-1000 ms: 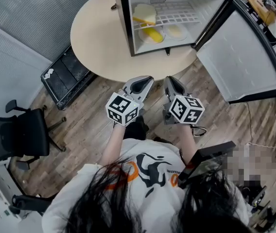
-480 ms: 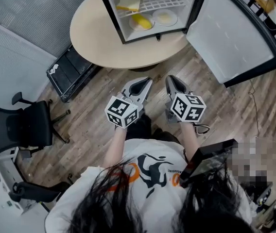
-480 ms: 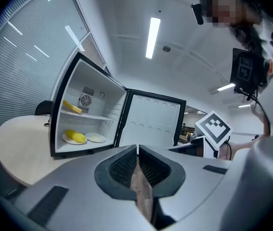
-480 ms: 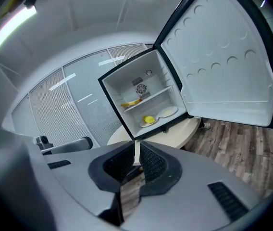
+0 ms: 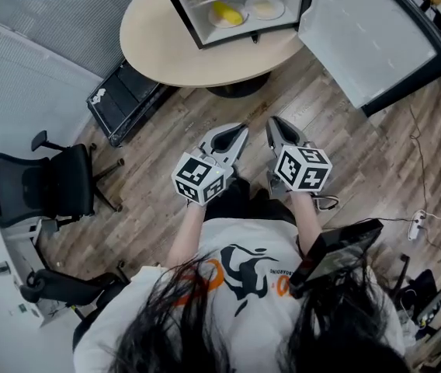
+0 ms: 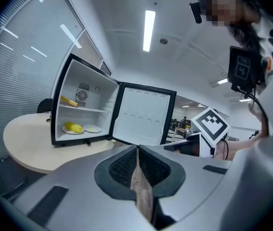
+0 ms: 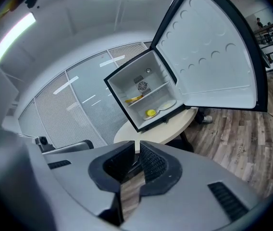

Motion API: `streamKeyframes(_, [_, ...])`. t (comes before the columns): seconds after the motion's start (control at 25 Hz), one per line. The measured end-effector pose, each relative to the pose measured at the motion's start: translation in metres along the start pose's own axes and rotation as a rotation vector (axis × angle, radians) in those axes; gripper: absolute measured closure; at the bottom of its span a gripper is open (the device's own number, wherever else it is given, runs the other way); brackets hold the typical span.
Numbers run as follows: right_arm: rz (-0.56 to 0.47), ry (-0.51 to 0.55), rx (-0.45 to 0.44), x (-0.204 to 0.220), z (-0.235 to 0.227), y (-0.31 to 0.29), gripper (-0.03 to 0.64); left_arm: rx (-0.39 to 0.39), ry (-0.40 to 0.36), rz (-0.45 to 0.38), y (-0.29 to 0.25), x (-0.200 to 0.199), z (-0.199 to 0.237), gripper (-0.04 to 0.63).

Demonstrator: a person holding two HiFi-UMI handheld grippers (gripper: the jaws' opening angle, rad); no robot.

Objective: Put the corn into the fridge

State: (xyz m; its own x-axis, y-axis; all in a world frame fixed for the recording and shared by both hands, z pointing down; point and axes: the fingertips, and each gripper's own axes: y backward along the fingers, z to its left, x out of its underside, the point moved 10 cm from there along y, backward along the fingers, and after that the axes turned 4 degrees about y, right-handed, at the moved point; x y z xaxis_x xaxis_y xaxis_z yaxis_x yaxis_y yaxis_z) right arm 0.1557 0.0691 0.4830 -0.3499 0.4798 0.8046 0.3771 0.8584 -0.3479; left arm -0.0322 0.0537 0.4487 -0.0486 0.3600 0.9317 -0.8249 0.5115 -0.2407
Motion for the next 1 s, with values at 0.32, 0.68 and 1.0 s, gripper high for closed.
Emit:
streamKeyframes(0.32, [-0.03,0.007,-0.01,0.005,0.01,0.018,0.574,0.041,-0.032,0.012,0.005,0.001,-0.02,0.584])
streamKeyframes(0.68, [-0.045,0.052,-0.008,0.011,0.031,0.037,0.574,0.066,-0.046,-0.012,0.025,0.003,-0.035,0.584])
streamKeyframes(1.0, [-0.05,0.069,-0.01,0.026,0.054,0.059,0.574,0.069,-0.047,-0.045,0.059,0.012,-0.051,0.584])
